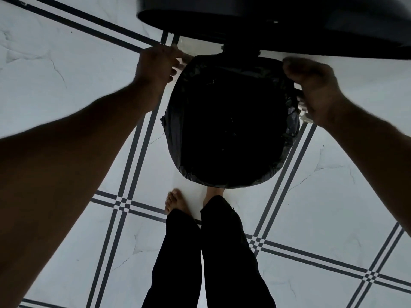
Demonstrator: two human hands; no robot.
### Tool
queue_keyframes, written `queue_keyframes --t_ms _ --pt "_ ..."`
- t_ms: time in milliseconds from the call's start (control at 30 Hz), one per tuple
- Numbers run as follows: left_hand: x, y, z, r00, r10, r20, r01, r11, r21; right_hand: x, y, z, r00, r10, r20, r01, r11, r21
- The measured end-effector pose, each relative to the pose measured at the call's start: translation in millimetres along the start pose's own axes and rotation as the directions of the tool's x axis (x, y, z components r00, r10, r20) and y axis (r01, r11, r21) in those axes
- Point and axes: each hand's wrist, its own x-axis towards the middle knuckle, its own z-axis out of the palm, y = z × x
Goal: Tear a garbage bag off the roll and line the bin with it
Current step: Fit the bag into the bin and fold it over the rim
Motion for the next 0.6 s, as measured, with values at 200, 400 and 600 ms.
queue_keyframes --t_ms 200,400,600 --pt "-116.8 351.5 -245.0 0.882 0.451 0.136 -0.337 0.806 -0.487 -4.6 9.4 -3.7 0.995 -0.067 0.071 0.063 0.996 0.056" --pt "-124.3 347.8 -241.3 0.941 0.280 0.190 -0.143 0.839 -0.525 0.7 5.3 2.0 0.990 -0.064 0.128 0.069 0.997 -0.036" --pt "-125.4 346.1 -242.1 0.943 0.277 0.184 -0.164 0.868 -0.469 -2.2 -2.9 -1.7 0.969 0.223 0.107 -0.224 0.975 -0.006"
